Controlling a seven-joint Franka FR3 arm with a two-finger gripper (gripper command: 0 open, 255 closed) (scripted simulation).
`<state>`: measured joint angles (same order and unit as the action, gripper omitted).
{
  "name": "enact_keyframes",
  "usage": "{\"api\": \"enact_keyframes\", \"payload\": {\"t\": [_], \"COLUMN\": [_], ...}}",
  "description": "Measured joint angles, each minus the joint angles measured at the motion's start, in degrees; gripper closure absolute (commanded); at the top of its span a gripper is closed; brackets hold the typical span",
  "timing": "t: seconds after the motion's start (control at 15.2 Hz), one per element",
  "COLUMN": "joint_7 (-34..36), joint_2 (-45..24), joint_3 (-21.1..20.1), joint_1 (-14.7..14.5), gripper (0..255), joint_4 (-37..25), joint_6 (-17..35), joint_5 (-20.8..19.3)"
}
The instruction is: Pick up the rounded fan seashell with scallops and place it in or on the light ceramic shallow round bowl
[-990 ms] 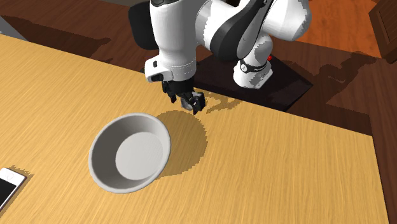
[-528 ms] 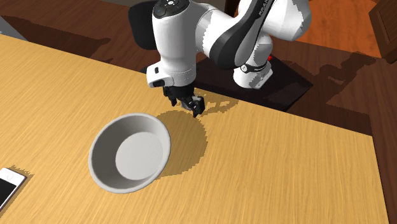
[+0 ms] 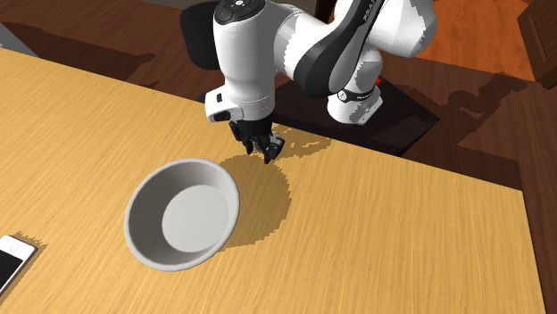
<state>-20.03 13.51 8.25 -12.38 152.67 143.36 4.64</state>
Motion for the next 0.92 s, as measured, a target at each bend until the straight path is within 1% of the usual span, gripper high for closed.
{"api": "enact_keyframes", "payload": {"t": [0.4, 0.66, 0.92], "joint_7": [0.0, 0.5, 1.3], "joint_2": [0.0, 1.9, 4.5], "joint_3": [0.0, -0.2, -0.5], "joint_1": [0.0, 0.2, 0.5], "gripper": [255, 255, 255], "joint_4": [0.0, -0.7, -1.9], "joint_6": [0.0, -2.7, -6.6], "joint_5": [0.0, -0.6, -1.3]}}
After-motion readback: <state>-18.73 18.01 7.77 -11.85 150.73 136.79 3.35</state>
